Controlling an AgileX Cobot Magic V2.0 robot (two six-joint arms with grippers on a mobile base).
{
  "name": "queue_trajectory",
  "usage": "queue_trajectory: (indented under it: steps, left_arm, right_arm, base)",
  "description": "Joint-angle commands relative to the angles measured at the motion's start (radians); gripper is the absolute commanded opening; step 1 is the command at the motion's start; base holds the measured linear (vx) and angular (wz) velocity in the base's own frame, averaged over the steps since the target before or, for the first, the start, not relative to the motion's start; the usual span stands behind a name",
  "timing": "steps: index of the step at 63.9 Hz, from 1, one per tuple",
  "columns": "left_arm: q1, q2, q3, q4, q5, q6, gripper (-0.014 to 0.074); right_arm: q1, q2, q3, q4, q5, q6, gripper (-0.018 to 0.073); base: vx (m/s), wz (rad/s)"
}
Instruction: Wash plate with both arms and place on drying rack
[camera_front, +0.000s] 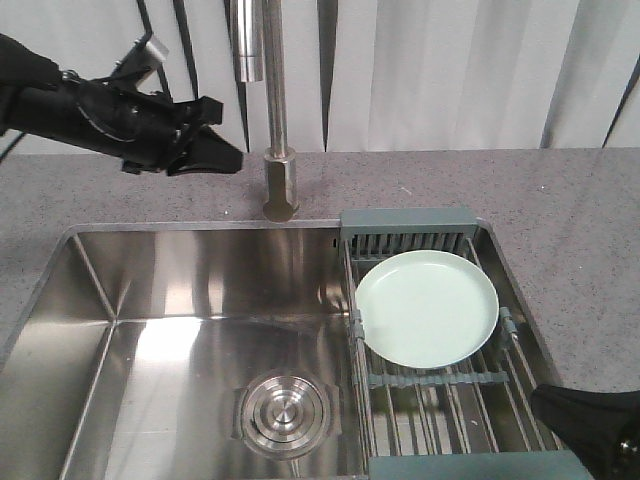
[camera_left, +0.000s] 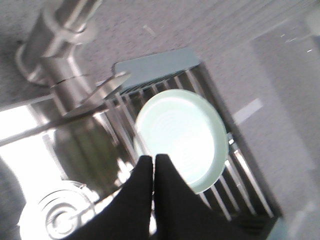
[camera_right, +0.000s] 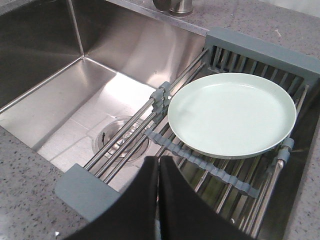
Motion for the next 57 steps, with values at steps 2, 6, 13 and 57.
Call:
queue_trajectory:
  steps: [2, 6, 13, 57]
  left_arm:
    - [0.026, -0.145, -0.026, 0.131, 0.035, -0.060, -0.0006]
    - [0.036, -0.212, -0.011, 0.192, 0.026, -0.079, -0.0006]
    - [0.049, -0.337, 0.071, 0.252, -0.018, -0.087, -0.0006]
    - [0.048, -0.990, 0.875, 0.245, -0.383, 0.006, -0.0006]
  right_arm:
    - [-0.003, 0.002, -0.026, 0.024, -0.043, -0.010, -0.0004]
    - [-0.003, 0.002, -0.026, 0.024, -0.043, -0.010, -0.0004]
    - [-0.003, 0.002, -0.026, 0.025, -0.043, -0.010, -0.0004]
    - [-0.003, 0.002, -0.026, 0.025, -0.043, -0.010, -0.0004]
  base:
    - [0.00, 0.00]
    - [0.00, 0.00]
    - [0.00, 0.00]
    - [0.00, 0.00]
